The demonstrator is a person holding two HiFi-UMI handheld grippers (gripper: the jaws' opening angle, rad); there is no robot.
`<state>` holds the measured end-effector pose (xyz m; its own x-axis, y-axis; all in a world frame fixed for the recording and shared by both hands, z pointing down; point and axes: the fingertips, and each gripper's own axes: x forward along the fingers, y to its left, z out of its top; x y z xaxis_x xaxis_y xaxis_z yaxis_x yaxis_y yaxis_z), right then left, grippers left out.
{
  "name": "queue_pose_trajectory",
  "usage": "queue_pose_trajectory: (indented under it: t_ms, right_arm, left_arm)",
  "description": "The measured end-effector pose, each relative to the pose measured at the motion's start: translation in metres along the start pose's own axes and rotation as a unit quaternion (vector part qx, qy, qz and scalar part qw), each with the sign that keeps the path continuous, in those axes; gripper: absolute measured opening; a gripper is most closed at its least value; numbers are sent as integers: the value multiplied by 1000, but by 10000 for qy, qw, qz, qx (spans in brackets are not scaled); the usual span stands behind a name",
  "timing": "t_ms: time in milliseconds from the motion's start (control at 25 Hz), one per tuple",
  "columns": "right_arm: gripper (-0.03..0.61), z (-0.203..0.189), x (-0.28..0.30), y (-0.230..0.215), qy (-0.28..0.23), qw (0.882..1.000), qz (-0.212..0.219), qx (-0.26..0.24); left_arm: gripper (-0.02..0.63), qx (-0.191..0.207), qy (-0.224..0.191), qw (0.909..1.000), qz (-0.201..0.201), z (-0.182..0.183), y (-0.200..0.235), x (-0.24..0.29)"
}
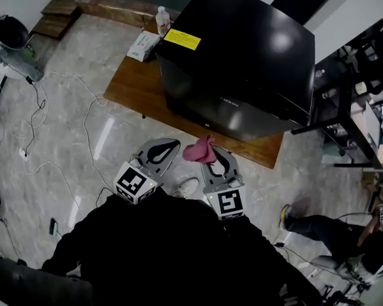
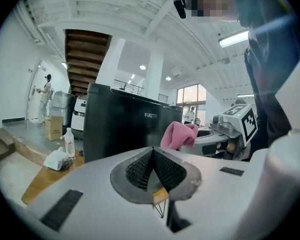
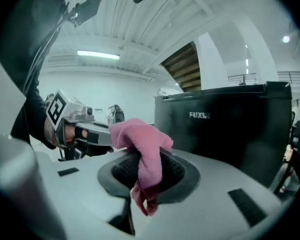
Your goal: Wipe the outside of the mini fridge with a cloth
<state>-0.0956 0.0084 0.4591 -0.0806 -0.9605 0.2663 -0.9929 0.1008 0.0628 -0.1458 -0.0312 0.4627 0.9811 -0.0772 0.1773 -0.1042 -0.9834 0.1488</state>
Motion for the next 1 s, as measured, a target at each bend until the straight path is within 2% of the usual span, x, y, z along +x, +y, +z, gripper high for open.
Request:
queue_pose_trajectory:
  t_ms: [160,320,520,720,1000]
  right_arm:
    - [83,33,32,27,-345,9969,375,593]
    - [81,81,76,55,-976,9882,453,1088]
    - [81,123,158,93,-1191,9836,332,1312]
    - [81,145,228,129,-1128,9860,174,1217]
    - [80,157,286,144,-1147,9841,-60,1356]
  left_arm:
    - [6,-57,-205,9996,200,19,43,-36]
    - [6,132,-306,9991,276,40,99,-72]
    - [6,341,-443,9981,264,65,180,-120]
    - [6,328,-583,9977,139,78,253,-162]
    - [6,328,-558,9975,-273,79,313,-168]
